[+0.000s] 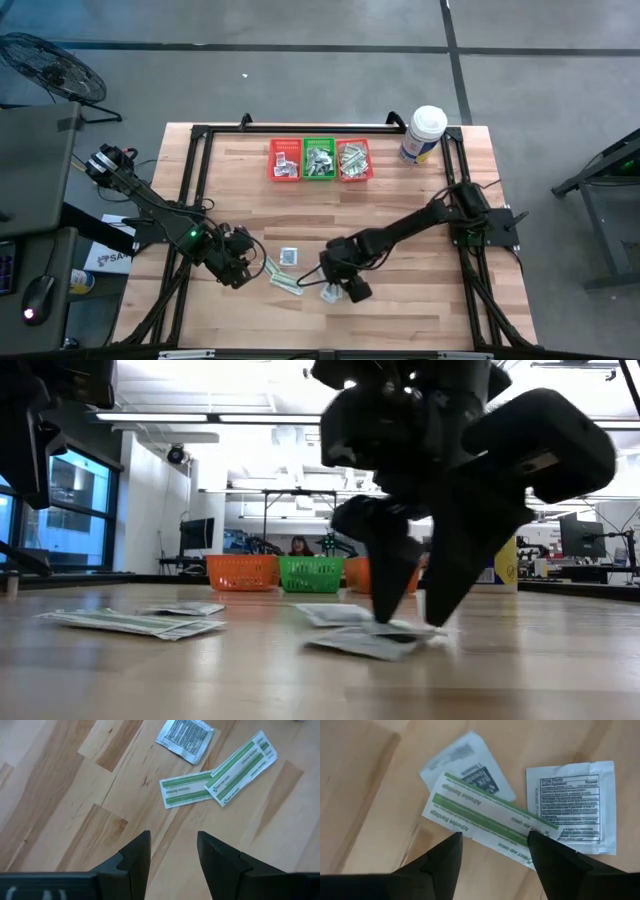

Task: Pick & Place First Aid Supplies
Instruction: Put the bandage pack into the right orange bin

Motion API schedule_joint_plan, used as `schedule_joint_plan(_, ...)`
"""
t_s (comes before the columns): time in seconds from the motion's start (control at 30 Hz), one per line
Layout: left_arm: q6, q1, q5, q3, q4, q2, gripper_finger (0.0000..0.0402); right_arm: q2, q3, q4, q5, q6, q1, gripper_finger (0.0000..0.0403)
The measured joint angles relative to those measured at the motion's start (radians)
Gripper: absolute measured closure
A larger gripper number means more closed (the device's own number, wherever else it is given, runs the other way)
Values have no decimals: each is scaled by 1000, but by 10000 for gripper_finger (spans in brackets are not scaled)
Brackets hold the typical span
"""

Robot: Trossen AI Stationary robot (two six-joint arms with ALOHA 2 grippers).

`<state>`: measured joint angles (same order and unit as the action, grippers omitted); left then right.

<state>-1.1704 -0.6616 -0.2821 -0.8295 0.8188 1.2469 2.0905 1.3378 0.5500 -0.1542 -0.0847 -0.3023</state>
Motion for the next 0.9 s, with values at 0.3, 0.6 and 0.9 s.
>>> schedule_joint_plan(0.3, -11, 0, -13, 0, 0, 0, 243, -73, -8, 138, 111, 20, 2, 181)
schedule_joint_plan(0.6, -11, 0, -16, 0, 0, 0, 243, -79, -55, 111, 123, -43, 1, 181)
schedule_joint_plan(0.9, -10, 0, -17, 0, -1, 0, 243, -85, -122, 32, 101, -50, 9, 233)
